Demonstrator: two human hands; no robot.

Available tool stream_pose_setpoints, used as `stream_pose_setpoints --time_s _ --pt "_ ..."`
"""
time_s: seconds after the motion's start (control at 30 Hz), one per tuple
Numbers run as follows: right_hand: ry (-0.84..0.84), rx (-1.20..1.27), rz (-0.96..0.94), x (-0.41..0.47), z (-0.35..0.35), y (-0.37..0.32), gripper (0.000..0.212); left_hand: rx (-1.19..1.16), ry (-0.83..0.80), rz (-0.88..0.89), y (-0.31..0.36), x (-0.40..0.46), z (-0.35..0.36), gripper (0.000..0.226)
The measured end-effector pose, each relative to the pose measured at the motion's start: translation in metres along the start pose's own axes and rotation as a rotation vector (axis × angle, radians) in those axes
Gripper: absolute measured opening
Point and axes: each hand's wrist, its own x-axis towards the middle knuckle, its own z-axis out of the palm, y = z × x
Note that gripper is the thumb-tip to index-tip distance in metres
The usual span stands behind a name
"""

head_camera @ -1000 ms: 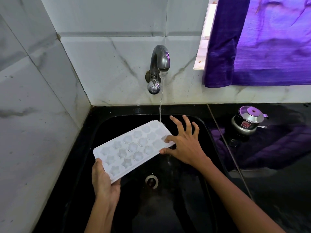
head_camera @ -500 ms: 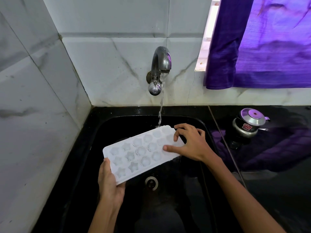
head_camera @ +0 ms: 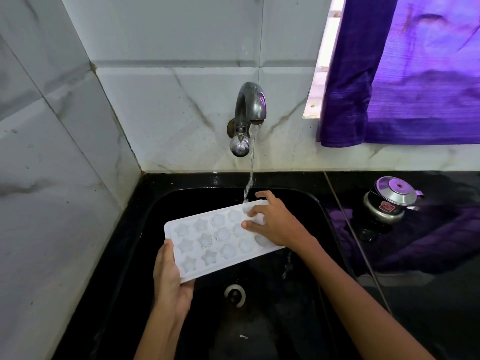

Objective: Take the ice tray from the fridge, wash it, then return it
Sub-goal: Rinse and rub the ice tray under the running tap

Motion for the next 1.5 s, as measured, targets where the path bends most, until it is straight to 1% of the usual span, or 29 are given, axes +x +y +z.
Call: stream_pose_setpoints --time_s 0.07,0.17,0.23,0.4,0.57,0.73,0.87,0.93,1.07,1.17,1.23,1.3,1.4,1.5 --pt "0.009 -0.018 0.002 0.002 -0.003 -0.003 0.044 -0.003 -0.010 -0.004 0.000 0.001 0.001 0.038" --pt "-0.016 -0.141 -0.012 0.002 -0.002 -0.009 0.043 -0.009 -0.018 -0.021 0.000 0.003 0.002 0.039" --pt "-0.020 -0.178 -0.012 0.001 -0.001 -0.011 0.045 -0.017 -0.021 -0.029 0.000 0.004 0.000 0.039" --pt "0.092 -0.110 0.013 0.000 0.002 -0.014 0.047 -0.029 0.000 -0.032 0.001 0.005 -0.006 0.039" --pt "0.025 -0.184 -0.021 0.000 0.004 -0.016 0.049 -0.040 0.019 -0.019 0.003 0.006 -0.009 0.040" --pt "0.088 -0.155 -0.004 0.000 0.001 -0.015 0.044 -0.039 0.009 -0.031 -0.001 0.004 -0.009 0.039" --pt "0.015 -0.218 -0.011 0.000 0.002 -0.014 0.042 -0.036 0.001 -0.054 -0.002 0.005 -0.009 0.040" --pt "0.017 -0.208 -0.004 -0.001 0.003 -0.013 0.042 -0.036 0.000 -0.062 -0.004 0.006 -0.011 0.040" --pt "0.104 -0.149 0.007 -0.002 0.003 -0.013 0.050 -0.036 -0.009 -0.062 -0.005 0.007 -0.014 0.042" --pt "0.065 -0.161 0.000 -0.003 0.004 -0.014 0.055 -0.028 -0.011 -0.042 -0.003 0.009 -0.013 0.042" --pt "0.038 -0.216 0.002 -0.001 0.003 -0.014 0.056 -0.036 -0.007 -0.041 -0.004 0.009 -0.012 0.040" --pt "0.048 -0.235 0.012 0.000 0.002 -0.013 0.054 -0.056 -0.007 -0.059 -0.005 0.008 -0.010 0.038" --pt "0.138 -0.160 0.010 -0.001 0.001 -0.011 0.044 -0.074 -0.008 -0.078 -0.006 0.007 -0.009 0.040" --pt "0.232 0.060 0.011 -0.004 -0.001 -0.008 0.042 -0.079 -0.010 -0.064 -0.005 0.011 -0.009 0.043"
